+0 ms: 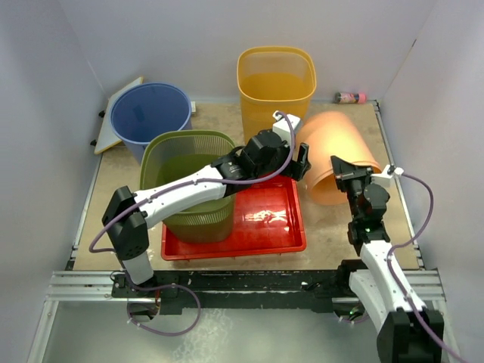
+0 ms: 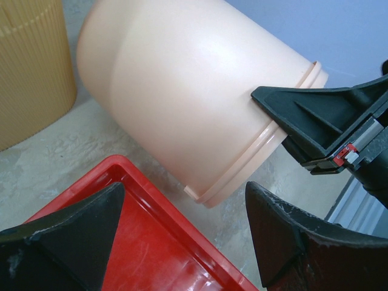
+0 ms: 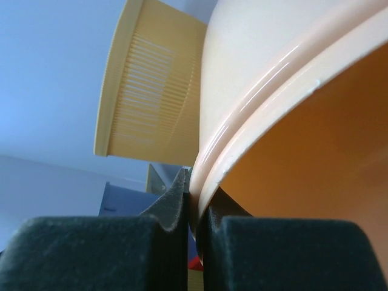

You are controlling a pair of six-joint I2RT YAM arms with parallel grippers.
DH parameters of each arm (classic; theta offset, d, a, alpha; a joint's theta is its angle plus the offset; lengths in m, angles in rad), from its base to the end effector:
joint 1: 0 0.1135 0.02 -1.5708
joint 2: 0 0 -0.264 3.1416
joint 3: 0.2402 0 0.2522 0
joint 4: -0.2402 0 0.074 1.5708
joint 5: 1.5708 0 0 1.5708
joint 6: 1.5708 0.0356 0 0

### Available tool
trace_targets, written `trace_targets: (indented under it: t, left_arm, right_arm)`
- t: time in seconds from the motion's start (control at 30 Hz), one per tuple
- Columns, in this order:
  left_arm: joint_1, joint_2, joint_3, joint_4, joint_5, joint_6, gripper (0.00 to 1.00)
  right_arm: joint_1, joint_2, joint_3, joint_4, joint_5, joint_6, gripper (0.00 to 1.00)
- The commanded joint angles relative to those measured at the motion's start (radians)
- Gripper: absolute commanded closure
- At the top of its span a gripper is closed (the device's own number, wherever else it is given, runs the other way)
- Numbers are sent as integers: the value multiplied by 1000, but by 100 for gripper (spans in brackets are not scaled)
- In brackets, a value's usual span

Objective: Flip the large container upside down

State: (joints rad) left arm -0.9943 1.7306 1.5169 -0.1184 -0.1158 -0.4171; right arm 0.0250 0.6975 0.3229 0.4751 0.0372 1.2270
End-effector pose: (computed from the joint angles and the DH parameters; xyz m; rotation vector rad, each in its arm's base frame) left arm 0.2310 -0.3478 0.3452 0.4877 1.9316 -0.8326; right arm 0.1766 0.0031 0.2603 0.9024 1.2598 0.9805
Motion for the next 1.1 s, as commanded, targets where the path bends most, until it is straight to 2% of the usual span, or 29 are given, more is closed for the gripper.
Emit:
trace_targets:
  t: [0.0, 0.13, 0.27, 0.47, 0.57, 0.67, 0.73, 0.8, 0.9, 1.0, 1.07]
  left_arm:
    - [9, 2, 85, -8, 41, -32, 23]
    - [10, 5, 151, -55, 19, -30, 23]
    - [46, 30, 191, -88, -13, -58, 23]
    - [85, 79, 235, -126, 3, -62, 23]
    - [85, 90, 264, -150, 3, -51, 23]
    - [85, 106, 309, -190, -13, -33, 23]
    - [86, 119, 331, -206, -23, -29, 23]
    - [86, 130, 340, -213, -28, -32, 23]
    - [86, 141, 341, -206, -30, -40, 23]
    - [86, 146, 342, -196, -54, -46, 23]
    - [90, 151, 351, -193, -85, -54, 23]
  right_arm:
    - [-2, 143, -28, 431, -135, -26, 100]
    - [-5, 339, 33, 790, -365, 23, 100]
    - [-8, 506, 94, 1040, -543, 154, 100]
    - [-38, 613, 53, 1086, -631, 238, 100]
    - [-83, 585, 53, 977, -700, 209, 100]
    - [-152, 539, 56, 786, -767, 141, 100]
    - [-208, 510, 79, 565, -817, 57, 100]
    - [-234, 471, 131, 290, -827, -107, 88]
    - [-239, 402, 236, -103, -773, -339, 64]
    - [-240, 346, 294, -252, -733, -412, 45]
    - [-239, 312, 324, -350, -703, -437, 39]
